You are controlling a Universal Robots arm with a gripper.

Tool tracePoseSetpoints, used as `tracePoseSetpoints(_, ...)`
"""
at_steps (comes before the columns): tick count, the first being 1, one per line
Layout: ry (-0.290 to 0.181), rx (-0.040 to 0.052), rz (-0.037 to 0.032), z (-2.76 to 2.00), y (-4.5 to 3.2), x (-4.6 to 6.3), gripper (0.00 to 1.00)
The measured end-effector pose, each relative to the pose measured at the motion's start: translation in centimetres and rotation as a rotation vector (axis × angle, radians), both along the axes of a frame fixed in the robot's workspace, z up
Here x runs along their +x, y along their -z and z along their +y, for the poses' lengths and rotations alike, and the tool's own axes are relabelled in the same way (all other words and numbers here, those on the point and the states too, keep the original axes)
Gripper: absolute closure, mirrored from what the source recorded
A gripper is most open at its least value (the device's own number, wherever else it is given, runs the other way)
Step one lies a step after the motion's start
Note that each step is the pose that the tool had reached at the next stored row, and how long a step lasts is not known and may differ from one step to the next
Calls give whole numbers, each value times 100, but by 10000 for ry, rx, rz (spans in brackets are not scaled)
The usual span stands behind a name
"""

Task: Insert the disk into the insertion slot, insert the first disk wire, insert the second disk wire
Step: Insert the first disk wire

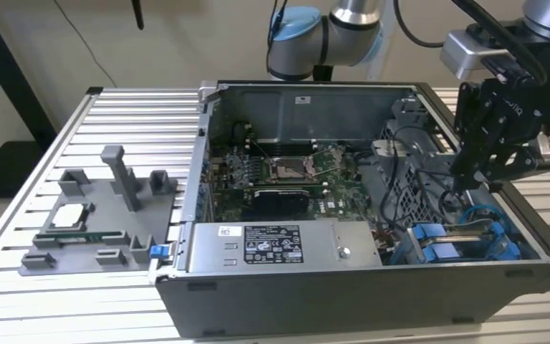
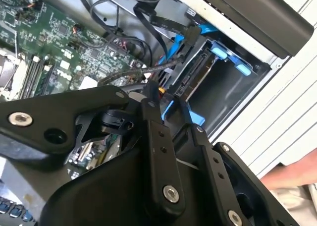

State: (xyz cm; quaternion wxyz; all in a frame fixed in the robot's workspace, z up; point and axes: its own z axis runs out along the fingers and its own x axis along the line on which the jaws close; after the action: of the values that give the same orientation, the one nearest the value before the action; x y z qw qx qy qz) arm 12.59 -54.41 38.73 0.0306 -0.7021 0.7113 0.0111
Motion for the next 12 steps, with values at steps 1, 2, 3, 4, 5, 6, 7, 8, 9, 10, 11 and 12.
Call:
tracePoseSetpoints(1, -1, 30, 0, -2, 0, 0, 0)
tracePoseSetpoints(2, -3, 56, 0, -8, 0, 1, 0)
tracePoseSetpoints(3, -4, 81, 0, -16, 0, 1, 0)
tracePoseSetpoints(4, -6, 103, 0, -25, -1, 2, 0)
tracePoseSetpoints(5, -7, 117, 0, -36, -1, 3, 0)
tracePoseSetpoints(6, -7, 137, 0, -47, -1, 3, 0)
tracePoseSetpoints(7, -7, 157, 0, -58, -1, 3, 0)
tracePoseSetpoints(8, -7, 175, 0, -64, -1, 3, 0)
tracePoseSetpoints(9, -7, 247, 0, -68, -2, 3, 0)
tracePoseSetpoints(10, -6, 369, 0, -73, -1, 3, 0)
tracePoseSetpoints(11, -6, 475, -1, -78, -1, 3, 0)
tracePoseSetpoints(12, -6, 553, 0, -82, -1, 2, 0)
